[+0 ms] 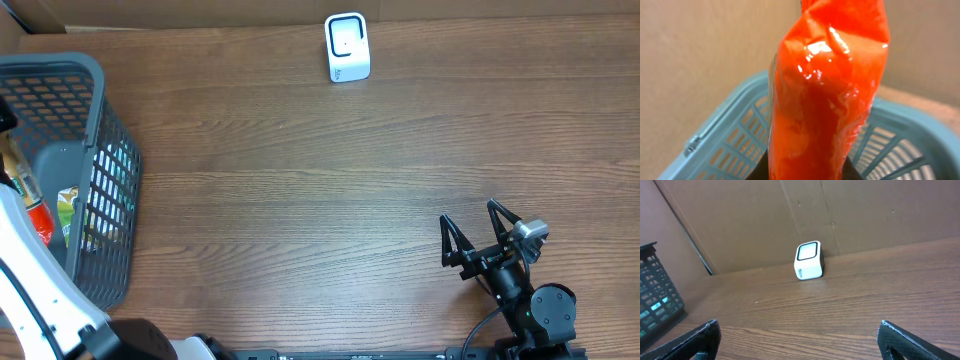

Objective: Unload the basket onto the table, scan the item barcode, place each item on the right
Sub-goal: 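Lift the red-ended snack out and lay it on the table center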

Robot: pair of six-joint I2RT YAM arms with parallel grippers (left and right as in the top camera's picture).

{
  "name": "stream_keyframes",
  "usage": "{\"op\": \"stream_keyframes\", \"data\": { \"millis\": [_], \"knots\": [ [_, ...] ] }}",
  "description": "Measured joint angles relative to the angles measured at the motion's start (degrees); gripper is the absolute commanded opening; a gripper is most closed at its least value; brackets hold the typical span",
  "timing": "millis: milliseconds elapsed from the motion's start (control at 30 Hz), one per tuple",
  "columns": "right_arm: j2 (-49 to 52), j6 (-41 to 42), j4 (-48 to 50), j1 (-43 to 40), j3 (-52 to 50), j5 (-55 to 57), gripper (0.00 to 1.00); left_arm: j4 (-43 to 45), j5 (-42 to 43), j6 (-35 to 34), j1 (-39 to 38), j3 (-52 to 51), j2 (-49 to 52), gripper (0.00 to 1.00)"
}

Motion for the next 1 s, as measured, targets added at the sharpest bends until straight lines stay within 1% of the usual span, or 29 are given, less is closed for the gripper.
{"op": "stream_keyframes", "data": {
  "millis": [167,300,400,533,633,833,1000],
  "knots": [
    [0.00,-0.04,0.00,0.00,0.00,0.02,1.00,2.21,0.59,-0.55,-0.83,-0.02,-5.14,0.04],
    [0.00,-0.02,-0.02,0.00,0.00,0.00,1.00,2.45,0.63,-0.85,-4.33,-0.02,-9.57,0.04],
    [0.00,0.00,-0.02,0.00,0.00,0.00,1.00,1.51,0.85,-2.71,-9.05,-0.02,-12.17,0.04],
    [0.00,-0.02,0.00,0.00,0.00,0.00,1.00,-3.02,1.16,-6.95,-16.33,0.00,-13.57,0.04],
    [0.00,-0.04,0.00,0.00,0.00,0.00,1.00,-7.96,1.25,-12.33,-22.47,-0.02,-13.29,0.04],
    [0.00,0.00,-0.02,0.00,0.00,-0.02,1.00,-13.31,0.35,-19.96,-35.43,-0.02,-9.77,0.04],
    [0.00,-0.02,0.00,0.00,0.00,0.00,1.00,-16.74,-1.99,-24.15,-43.60,-0.02,-5.33,0.04]
  ]
}}
